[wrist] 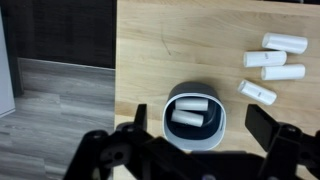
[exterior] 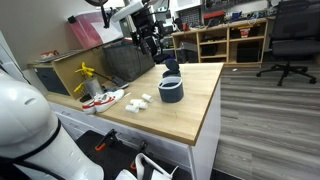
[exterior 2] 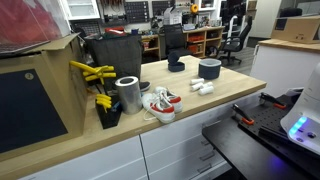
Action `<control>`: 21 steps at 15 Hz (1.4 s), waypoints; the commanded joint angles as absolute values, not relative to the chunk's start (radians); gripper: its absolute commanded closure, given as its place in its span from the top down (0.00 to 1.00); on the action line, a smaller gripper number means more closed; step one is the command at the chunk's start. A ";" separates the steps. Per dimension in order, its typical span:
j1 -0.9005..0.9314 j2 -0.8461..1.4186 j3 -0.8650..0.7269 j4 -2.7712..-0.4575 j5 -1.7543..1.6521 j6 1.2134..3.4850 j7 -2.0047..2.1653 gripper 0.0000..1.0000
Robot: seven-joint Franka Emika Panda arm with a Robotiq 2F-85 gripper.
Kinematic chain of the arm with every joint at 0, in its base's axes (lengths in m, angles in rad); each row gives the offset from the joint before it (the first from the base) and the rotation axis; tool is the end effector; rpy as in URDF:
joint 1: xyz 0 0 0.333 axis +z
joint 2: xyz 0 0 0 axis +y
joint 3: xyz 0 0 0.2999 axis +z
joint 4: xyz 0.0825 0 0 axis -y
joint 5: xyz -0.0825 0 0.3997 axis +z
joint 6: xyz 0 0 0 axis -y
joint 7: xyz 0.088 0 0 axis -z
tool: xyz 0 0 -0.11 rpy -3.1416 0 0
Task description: Put the white thing into the grey box
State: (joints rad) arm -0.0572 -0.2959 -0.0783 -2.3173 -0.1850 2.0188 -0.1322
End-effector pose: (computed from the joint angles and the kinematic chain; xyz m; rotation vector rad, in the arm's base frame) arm 0.4695 -0.0760 0.4341 2.9968 0.1209 -0.0322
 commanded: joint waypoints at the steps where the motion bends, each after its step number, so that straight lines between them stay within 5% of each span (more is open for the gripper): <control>1: -0.024 -0.248 -0.053 -2.314 -0.113 2.043 -0.109 1.00; 21: 0.047 -0.038 0.028 -2.309 -0.129 2.097 -0.244 1.00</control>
